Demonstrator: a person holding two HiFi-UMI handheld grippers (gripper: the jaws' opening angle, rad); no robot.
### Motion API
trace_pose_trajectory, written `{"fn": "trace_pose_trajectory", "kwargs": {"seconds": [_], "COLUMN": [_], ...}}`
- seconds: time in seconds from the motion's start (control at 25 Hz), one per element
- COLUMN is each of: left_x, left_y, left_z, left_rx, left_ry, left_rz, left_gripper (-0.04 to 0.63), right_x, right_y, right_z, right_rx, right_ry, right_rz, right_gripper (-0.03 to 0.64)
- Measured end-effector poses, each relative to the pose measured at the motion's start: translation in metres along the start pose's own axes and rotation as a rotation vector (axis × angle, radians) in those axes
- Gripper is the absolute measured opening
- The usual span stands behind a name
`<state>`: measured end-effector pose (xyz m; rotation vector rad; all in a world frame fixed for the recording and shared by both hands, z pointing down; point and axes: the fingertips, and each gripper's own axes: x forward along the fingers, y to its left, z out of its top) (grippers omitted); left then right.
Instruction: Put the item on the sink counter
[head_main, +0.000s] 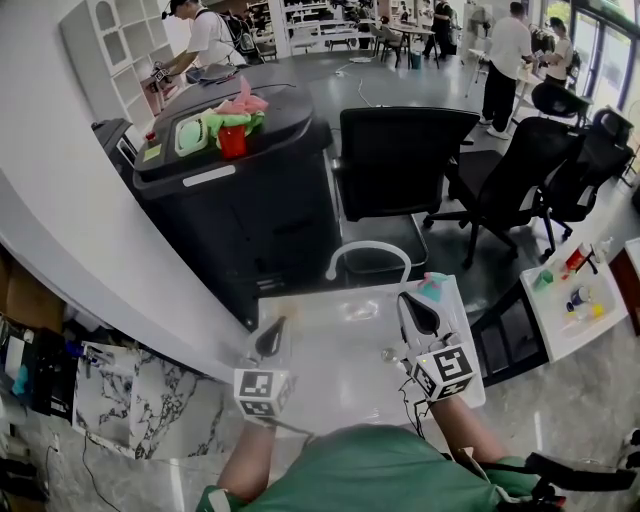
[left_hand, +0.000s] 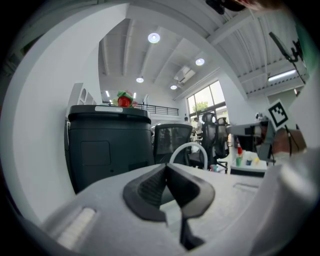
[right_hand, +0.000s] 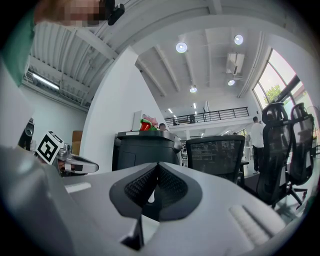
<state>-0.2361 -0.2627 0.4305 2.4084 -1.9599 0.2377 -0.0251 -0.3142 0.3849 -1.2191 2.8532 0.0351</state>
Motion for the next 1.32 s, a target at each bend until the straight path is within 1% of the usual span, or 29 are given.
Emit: {"fn": "trace_pose_trajectory", "kwargs": {"seconds": [0.36,0.6,1.32], "left_x": [-0.001,-0.002,0.003], "left_y": [0.006,0.012,0.018], "left_z": [-0.01,-0.011,-0.014], "left_rx": [-0.012,-0.017,-0.022], "left_ry": [0.015,0.015,0.019], "left_rz": [0.003,0.015,0.011], "left_gripper": [-0.002,-0.002,-0.002], "right_x": [0.003,0.004,0.011], "right_y": [0.009,0.009,0.01], "right_z": [0.0,0.0,-0.003], "right_rx": [-0.017,-0.007,0.003], "right_ry": [-0.009,-0.012,-0.005], "right_rz": [0.012,0.007,0.006], "right_gripper": [0.002,0.002,0.002]}}
